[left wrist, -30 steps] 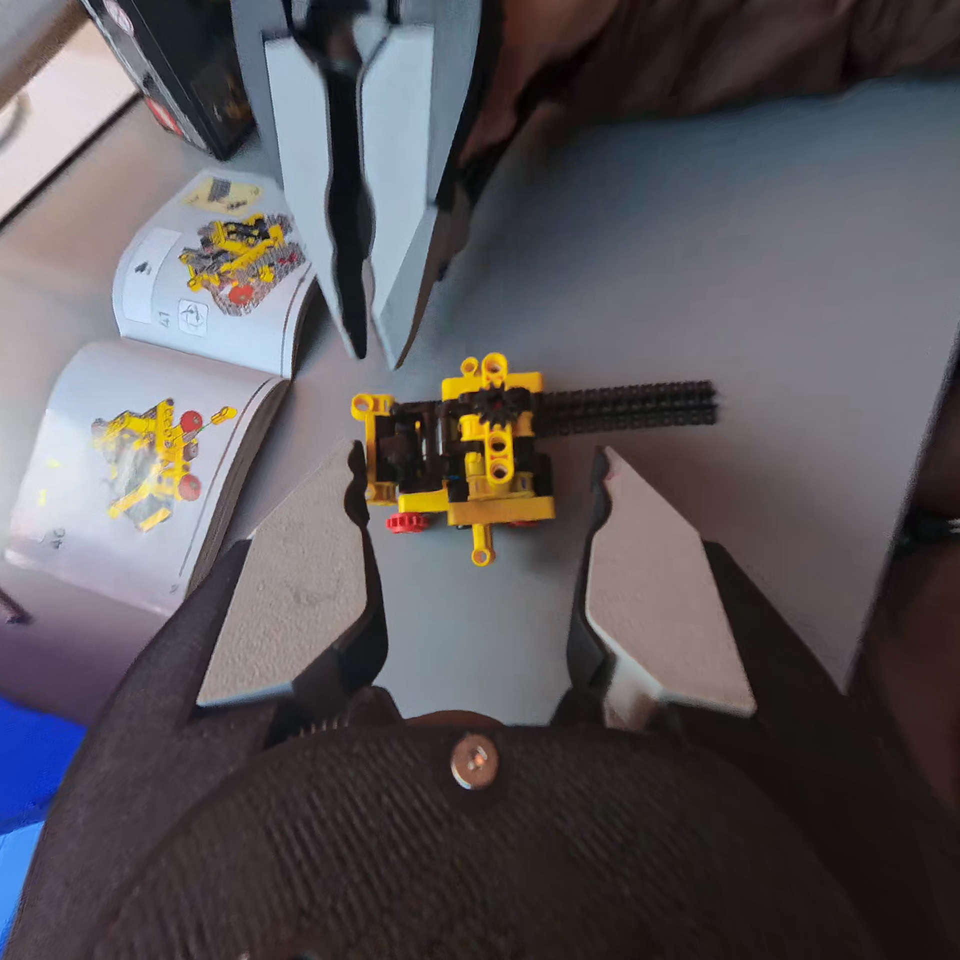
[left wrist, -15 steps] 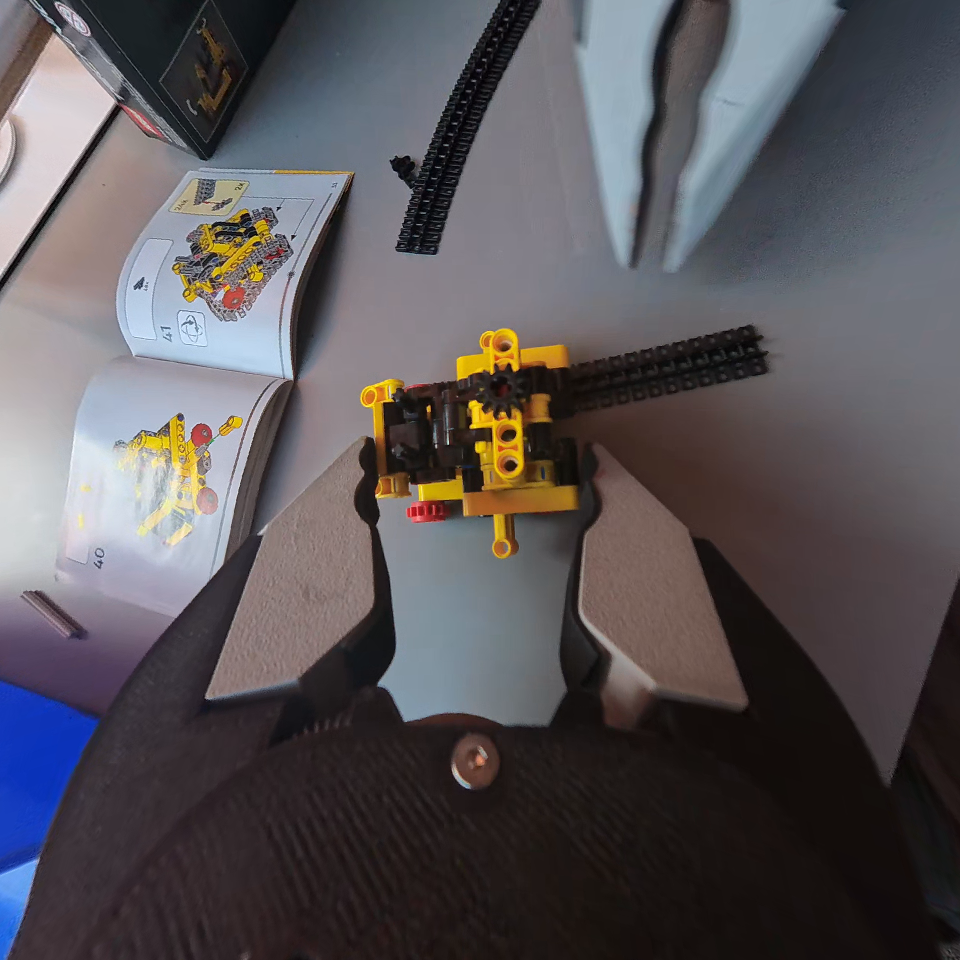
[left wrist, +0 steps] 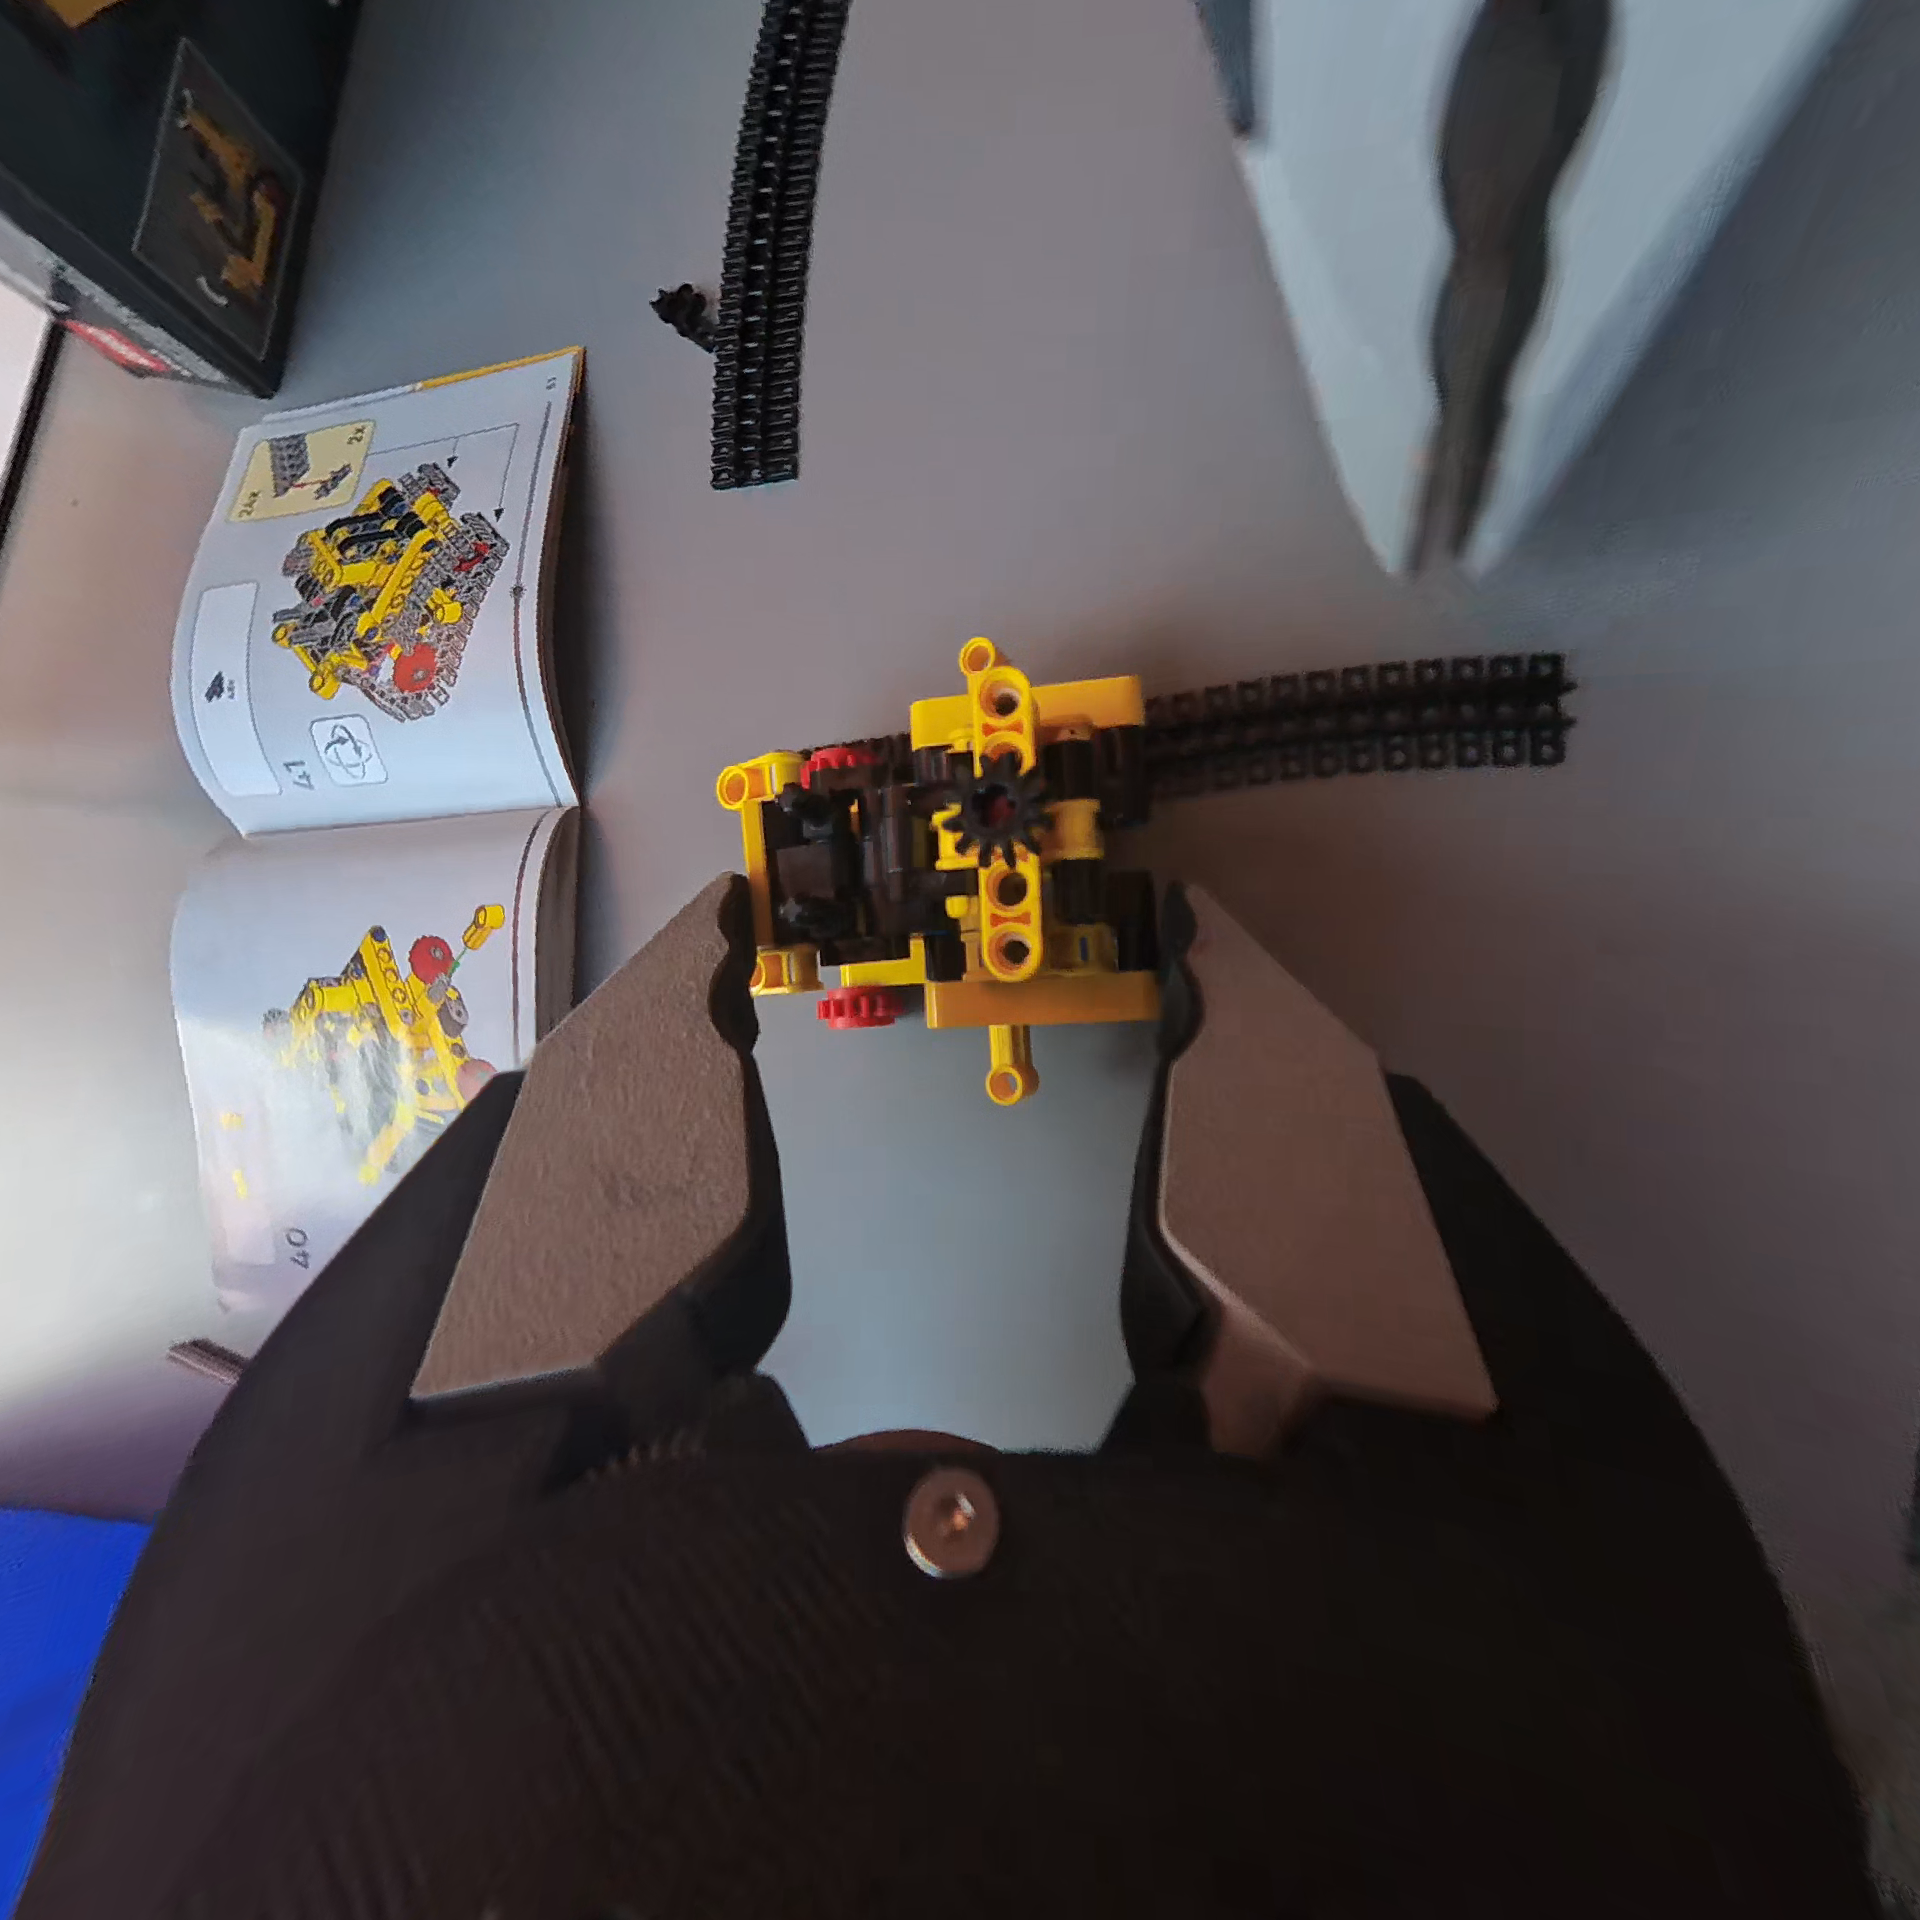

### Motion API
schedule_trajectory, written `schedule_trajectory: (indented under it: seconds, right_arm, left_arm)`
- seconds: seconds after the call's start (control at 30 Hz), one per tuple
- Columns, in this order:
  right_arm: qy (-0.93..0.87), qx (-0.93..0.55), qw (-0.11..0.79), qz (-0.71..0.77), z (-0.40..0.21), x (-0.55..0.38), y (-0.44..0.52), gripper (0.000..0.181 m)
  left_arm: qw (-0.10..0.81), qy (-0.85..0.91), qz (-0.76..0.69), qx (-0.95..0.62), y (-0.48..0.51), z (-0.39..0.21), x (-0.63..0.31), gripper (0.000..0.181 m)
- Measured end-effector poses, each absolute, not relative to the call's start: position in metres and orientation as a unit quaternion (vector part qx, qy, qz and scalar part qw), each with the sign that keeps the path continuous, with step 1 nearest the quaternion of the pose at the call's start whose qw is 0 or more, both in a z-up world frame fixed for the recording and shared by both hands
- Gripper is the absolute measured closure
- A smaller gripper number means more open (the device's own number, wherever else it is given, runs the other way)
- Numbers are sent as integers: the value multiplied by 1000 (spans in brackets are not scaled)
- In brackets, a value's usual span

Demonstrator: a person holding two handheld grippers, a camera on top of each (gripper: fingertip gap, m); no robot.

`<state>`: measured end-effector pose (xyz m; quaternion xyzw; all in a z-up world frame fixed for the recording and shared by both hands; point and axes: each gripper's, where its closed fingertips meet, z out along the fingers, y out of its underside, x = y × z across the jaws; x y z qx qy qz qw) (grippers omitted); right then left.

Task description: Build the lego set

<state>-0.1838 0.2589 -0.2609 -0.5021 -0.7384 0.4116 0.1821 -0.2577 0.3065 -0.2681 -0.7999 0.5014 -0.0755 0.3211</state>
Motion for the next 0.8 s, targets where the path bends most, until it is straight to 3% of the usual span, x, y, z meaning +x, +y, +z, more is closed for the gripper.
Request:
schedule_trajectory:
  seconds: [0.17,0.37,0.6,0.8]
  right_arm:
    - [-664,-619,199,368,-270,-204,341,151]
    - [-676,-573,190,423,-260,-226,337,141]
    - [-774,-429,195,423,-263,-179,269,142]
    - [-824,-375,254,342,-276,-171,241,146]
  left_arm:
    - [314,513,-55,-797,310,-270,-258,104]
    - [336,502,-12,-797,313,-273,-259,104]
    - [343,497,-15,-797,309,-273,-257,105]
    - [348,489,-17,-800,309,-272,-256,105]
